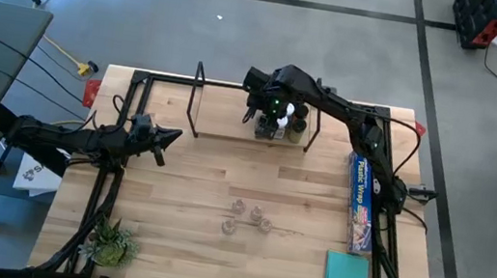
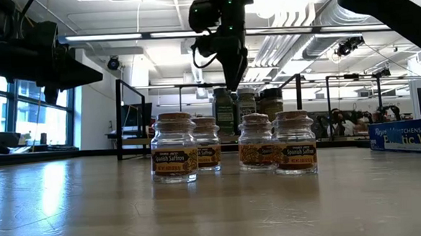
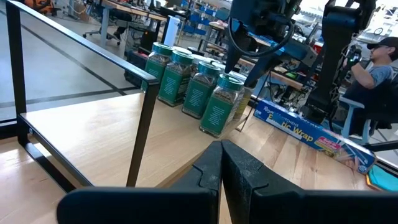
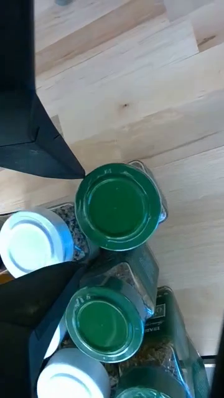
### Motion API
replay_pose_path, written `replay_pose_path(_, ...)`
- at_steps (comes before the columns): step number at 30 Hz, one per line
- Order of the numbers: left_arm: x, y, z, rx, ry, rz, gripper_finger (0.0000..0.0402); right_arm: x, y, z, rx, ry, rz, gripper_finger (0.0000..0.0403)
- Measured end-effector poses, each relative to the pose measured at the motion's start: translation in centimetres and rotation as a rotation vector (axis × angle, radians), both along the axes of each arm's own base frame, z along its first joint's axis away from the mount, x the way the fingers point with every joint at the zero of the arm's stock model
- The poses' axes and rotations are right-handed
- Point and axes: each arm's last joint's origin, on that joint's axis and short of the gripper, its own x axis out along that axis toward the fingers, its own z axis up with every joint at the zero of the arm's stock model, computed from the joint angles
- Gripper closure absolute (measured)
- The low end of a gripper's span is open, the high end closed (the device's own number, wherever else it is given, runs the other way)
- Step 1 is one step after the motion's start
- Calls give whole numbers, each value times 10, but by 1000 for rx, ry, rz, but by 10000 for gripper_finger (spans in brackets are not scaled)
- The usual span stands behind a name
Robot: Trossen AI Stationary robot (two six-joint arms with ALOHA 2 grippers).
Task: Shelf spices
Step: Put the green seasoning bottle on the shelf and align with the other green seasoning bottles
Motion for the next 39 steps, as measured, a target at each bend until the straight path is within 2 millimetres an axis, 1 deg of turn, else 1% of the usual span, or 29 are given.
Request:
replay_pose_path(8, 0, 0, 0, 0, 0, 0, 396, 1, 9, 2, -15, 10, 21, 181)
replay_pose_path(11, 0, 0, 0, 0, 0, 0, 396, -2, 14, 13, -43, -7, 24, 181)
replay_pose_path(14, 0, 0, 0, 0, 0, 0, 396, -8, 22, 28, -53, -46, 11, 183)
replay_pose_path(17, 0, 0, 0, 0, 0, 0, 396, -12, 35, 42, -11, -97, -26, 199)
replay_pose_path(20, 0, 0, 0, 0, 0, 0, 396, -6, 49, 45, 90, -166, -31, 233)
replay_pose_path(22, 0, 0, 0, 0, 0, 0, 397, 6, 58, 39, 86, -224, 10, 263)
replay_pose_path(25, 0, 0, 0, 0, 0, 0, 396, 25, 63, 23, 68, -284, 45, 310)
replay_pose_path(30, 0, 0, 0, 0, 0, 0, 396, 45, 51, -8, 23, -287, -25, 371)
replay_pose_path(35, 0, 0, 0, 0, 0, 0, 396, 52, 39, -28, -38, -246, -98, 399)
replay_pose_path(39, 0, 0, 0, 0, 0, 0, 396, 47, 29, -31, -71, -211, -148, 401)
